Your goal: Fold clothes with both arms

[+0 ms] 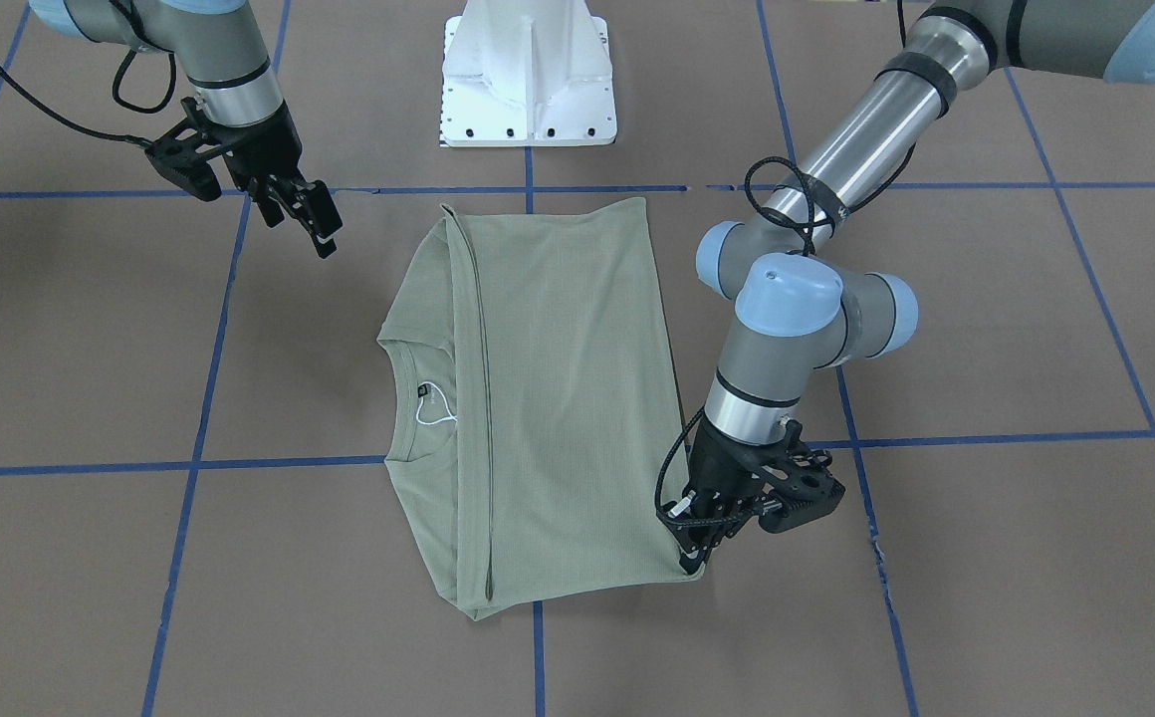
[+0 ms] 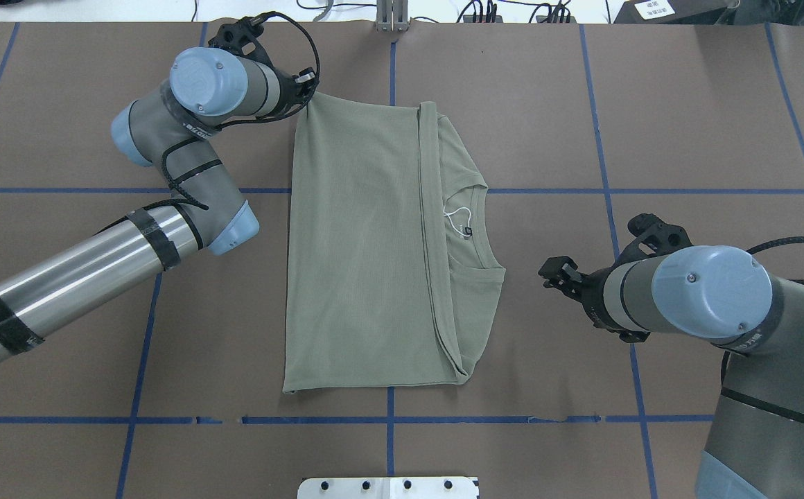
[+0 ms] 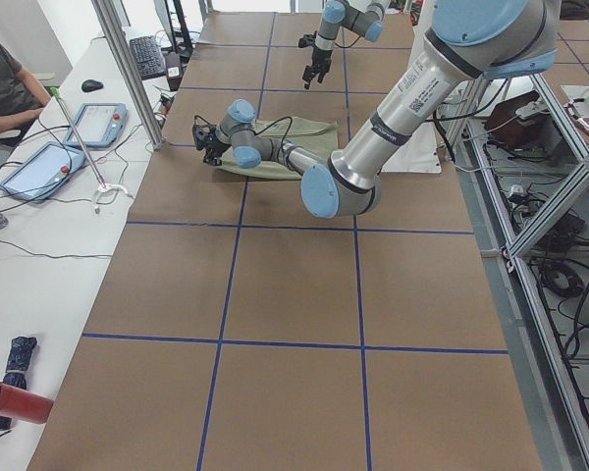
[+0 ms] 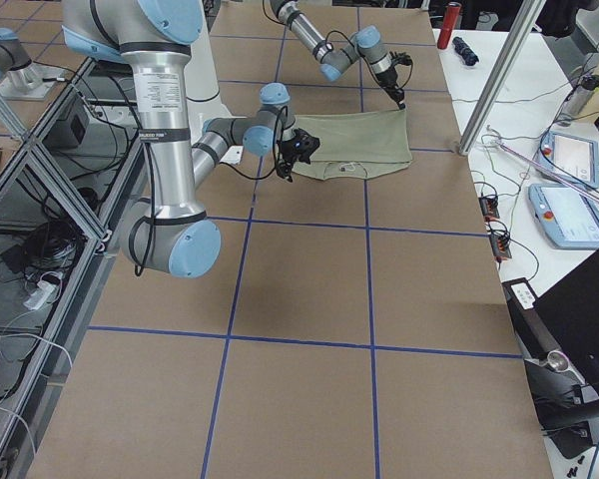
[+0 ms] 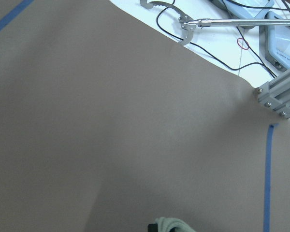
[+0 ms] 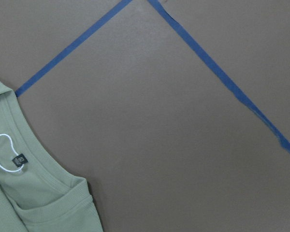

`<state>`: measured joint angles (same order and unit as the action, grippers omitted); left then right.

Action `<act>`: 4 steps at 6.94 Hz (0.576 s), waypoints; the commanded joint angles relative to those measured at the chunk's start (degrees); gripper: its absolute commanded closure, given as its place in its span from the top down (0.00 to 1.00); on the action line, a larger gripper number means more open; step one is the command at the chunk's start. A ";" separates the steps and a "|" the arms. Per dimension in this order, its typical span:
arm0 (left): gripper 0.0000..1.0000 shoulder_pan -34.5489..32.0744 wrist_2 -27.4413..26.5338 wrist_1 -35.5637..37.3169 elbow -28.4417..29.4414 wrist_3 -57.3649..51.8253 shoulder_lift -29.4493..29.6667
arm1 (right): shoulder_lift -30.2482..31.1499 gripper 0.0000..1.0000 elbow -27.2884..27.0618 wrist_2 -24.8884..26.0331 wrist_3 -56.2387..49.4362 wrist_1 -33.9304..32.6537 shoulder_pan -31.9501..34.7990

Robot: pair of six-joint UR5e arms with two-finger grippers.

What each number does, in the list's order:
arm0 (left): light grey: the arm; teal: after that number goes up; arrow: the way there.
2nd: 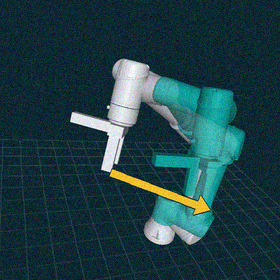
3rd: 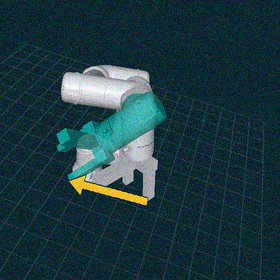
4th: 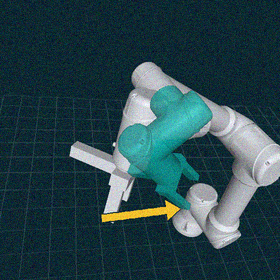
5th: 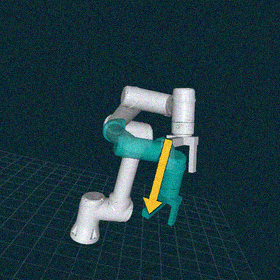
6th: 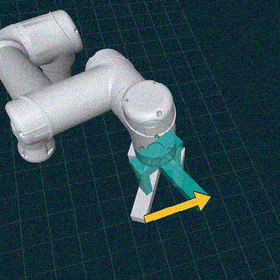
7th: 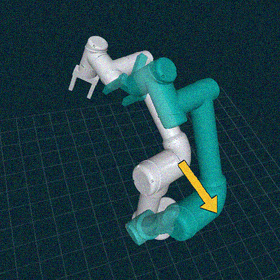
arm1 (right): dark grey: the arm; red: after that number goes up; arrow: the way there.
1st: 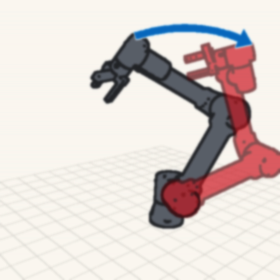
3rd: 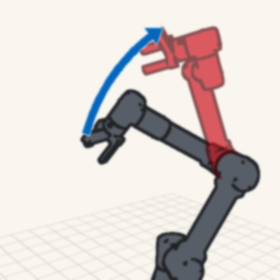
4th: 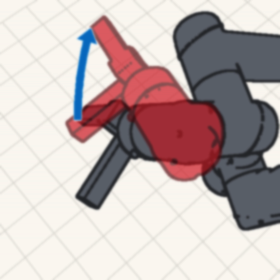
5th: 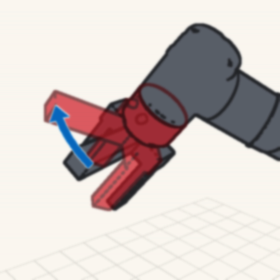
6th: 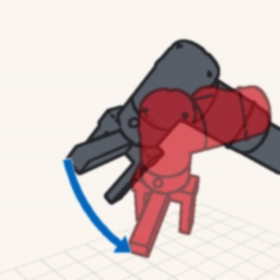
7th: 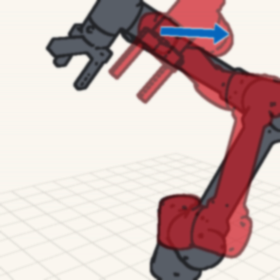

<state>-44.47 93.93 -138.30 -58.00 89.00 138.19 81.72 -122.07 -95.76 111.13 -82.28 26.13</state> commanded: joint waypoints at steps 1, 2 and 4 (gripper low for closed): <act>0.33 -0.61 1.42 -0.74 -1.74 -0.23 0.24 | -4.45 1.00 2.09 0.31 -0.12 0.28 -0.12; 0.35 -0.70 7.26 -0.13 -10.73 -0.23 -5.77 | -10.21 1.00 7.50 -0.21 -0.30 -0.33 -0.29; 0.36 -0.79 13.99 0.14 -26.59 -0.14 -17.04 | -15.09 1.00 13.59 -3.18 -15.49 -0.42 -0.73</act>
<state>-45.21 104.72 -138.30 -76.25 88.83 127.12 69.45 -112.05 -96.89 105.28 -82.58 25.64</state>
